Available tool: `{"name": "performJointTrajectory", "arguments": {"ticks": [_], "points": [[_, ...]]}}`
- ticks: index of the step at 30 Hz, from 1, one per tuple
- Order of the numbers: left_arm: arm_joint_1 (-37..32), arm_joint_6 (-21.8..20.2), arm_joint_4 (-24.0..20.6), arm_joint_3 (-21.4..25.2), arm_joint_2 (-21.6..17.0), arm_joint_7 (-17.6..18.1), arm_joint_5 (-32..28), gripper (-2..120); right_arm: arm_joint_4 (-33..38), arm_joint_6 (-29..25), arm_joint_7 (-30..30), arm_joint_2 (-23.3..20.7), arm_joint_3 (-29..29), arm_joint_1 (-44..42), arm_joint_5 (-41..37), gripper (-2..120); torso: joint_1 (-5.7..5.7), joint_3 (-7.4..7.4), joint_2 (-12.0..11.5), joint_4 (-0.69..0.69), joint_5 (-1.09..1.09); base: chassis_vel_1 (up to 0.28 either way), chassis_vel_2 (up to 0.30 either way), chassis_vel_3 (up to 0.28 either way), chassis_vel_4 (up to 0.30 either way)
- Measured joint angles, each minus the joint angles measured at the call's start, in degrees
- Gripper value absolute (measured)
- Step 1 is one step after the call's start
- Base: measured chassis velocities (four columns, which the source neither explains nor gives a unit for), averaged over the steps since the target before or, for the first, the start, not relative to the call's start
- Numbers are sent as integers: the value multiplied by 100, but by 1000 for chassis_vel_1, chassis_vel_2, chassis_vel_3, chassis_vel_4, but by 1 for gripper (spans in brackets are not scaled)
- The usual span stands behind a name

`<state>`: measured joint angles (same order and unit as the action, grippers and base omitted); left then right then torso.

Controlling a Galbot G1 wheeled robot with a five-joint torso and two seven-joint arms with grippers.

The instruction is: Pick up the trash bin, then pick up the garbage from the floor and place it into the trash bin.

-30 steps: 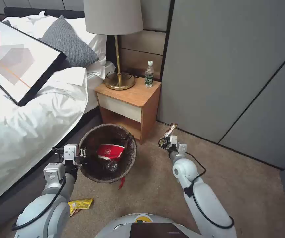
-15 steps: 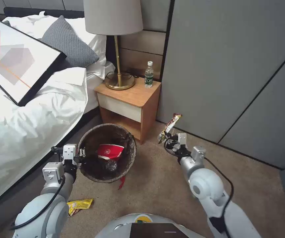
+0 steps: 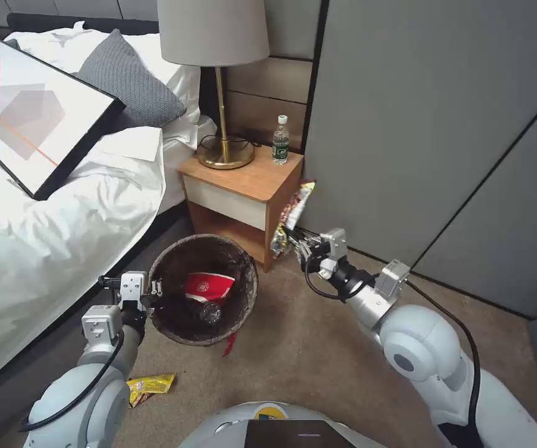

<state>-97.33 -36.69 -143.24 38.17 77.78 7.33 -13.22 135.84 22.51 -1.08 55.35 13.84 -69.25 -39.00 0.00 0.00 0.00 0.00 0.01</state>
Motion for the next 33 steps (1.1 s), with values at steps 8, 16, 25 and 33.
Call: {"name": "performJointTrajectory", "arguments": {"ticks": [8, 16, 25, 33], "points": [[-26, -41, 0, -3, 34, 21, 30, 3, -223, 103, -550, -16, -934, 1186, -181, 0, 0, 0, 0, 2, -2, 0, 0, 0, 0], [-19, -41, 0, -4, 45, 23, 67, 3, -401, 263, -468, 12, -1947, 1793, -241, 0, 0, 0, 0, 0, -2, 0, 0, 0, 0], [-7, -41, 0, -29, 34, 23, 80, 3, -544, 448, -314, 104, -2642, 1894, 6, 0, 0, 0, 0, 0, -2, 0, 0, 0, 0], [3, -41, 0, -31, 38, 21, 80, 3, -744, 562, -198, 110, -2831, 1930, 169, 0, 0, 0, -1, 0, -1, 0, 0, 0, 0]]}}
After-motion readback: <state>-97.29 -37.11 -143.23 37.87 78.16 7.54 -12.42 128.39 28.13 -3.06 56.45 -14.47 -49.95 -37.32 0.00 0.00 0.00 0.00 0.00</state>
